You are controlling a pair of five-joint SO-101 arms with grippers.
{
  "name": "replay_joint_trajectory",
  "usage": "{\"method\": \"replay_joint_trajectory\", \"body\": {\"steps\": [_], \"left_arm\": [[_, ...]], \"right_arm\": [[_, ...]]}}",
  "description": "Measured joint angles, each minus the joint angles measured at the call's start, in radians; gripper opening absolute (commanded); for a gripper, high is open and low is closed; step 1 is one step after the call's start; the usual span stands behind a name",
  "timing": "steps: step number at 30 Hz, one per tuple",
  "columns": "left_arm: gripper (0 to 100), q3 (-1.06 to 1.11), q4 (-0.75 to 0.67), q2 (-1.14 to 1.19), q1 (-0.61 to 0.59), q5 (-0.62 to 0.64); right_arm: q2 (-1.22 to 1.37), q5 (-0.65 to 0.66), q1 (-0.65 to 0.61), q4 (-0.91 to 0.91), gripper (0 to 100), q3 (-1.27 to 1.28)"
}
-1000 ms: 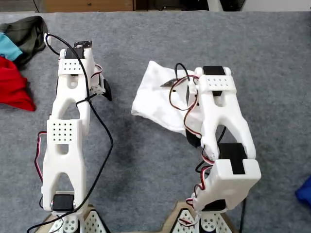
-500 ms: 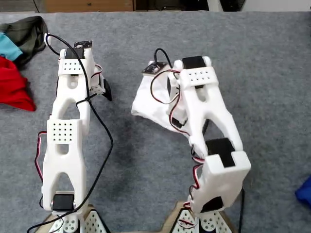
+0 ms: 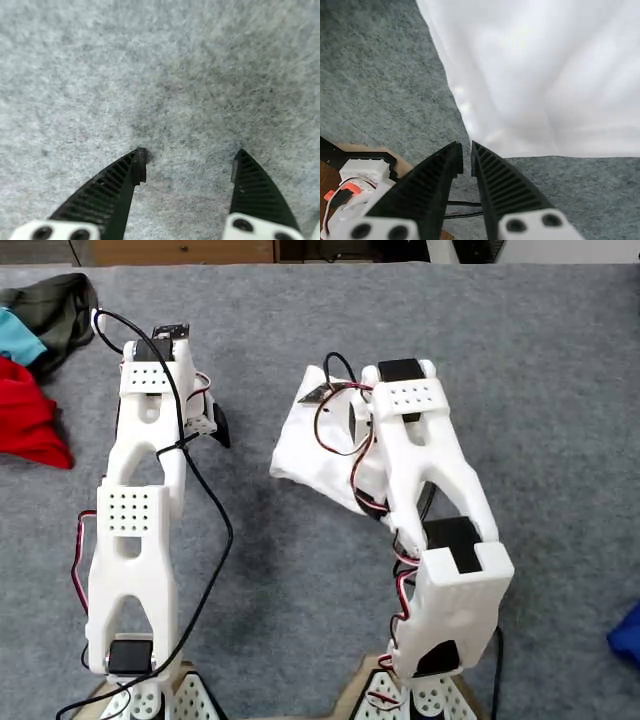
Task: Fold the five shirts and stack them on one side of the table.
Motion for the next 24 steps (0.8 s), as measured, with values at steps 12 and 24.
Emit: {"method": "replay_joint_trajectory", "body": {"steps": [12, 24], "left_arm": [[29, 0.0, 0.0, 0.0, 0.0, 0.0], [29, 0.0, 0.0, 0.0, 0.0, 0.0]], "right_arm": [[0.0, 0.0, 0.0, -0.098, 6.2, 0.169], [-0.242, -0.026, 0.0, 0.003, 6.2, 0.11]]}}
